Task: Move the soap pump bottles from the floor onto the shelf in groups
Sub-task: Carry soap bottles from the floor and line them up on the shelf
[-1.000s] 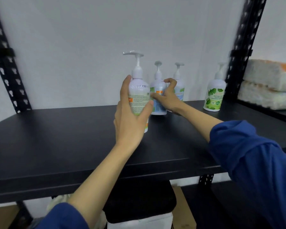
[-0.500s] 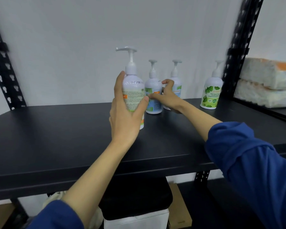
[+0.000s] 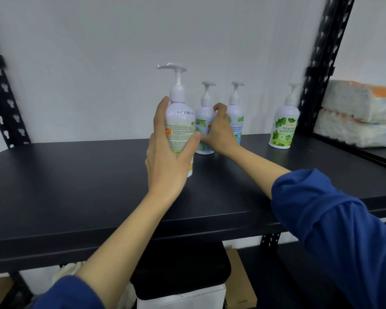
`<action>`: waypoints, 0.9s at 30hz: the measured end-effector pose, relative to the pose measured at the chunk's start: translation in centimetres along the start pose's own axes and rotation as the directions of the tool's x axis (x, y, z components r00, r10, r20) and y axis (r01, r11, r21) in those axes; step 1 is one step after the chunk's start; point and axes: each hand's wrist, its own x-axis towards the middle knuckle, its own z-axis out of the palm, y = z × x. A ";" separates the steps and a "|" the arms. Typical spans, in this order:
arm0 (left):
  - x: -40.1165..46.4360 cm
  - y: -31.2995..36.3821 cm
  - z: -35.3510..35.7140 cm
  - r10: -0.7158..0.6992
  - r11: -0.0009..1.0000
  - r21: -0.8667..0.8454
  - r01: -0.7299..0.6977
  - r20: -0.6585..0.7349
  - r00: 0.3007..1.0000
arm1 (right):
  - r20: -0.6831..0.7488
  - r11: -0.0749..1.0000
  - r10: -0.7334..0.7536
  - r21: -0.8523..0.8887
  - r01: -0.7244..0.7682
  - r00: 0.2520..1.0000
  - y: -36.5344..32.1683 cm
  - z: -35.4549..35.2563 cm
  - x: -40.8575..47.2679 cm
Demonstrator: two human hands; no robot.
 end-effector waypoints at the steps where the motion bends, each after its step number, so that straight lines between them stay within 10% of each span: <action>1: 0.0 0.0 0.0 0.000 1.000 -0.005 0.000 -0.002 1.000 | 0.006 0.999 0.010 0.039 -0.010 1.000 0.2 -0.1 0.0; 7: 0.1 0.1 0.0 0.010 0.999 -0.036 -0.010 -0.007 1.000 | 0.108 0.973 0.097 0.200 -0.117 0.989 1.0 -1.1 -0.2; 16: 0.1 -0.1 0.0 0.013 0.999 -0.036 -0.013 -0.017 1.000 | -0.110 0.991 0.079 -0.100 -0.090 0.991 0.1 1.5 -0.1; 27: 0.1 -0.2 0.0 0.004 0.999 -0.035 -0.004 -0.013 1.000 | -0.084 0.997 0.054 -0.052 -0.058 0.995 0.5 0.9 -0.6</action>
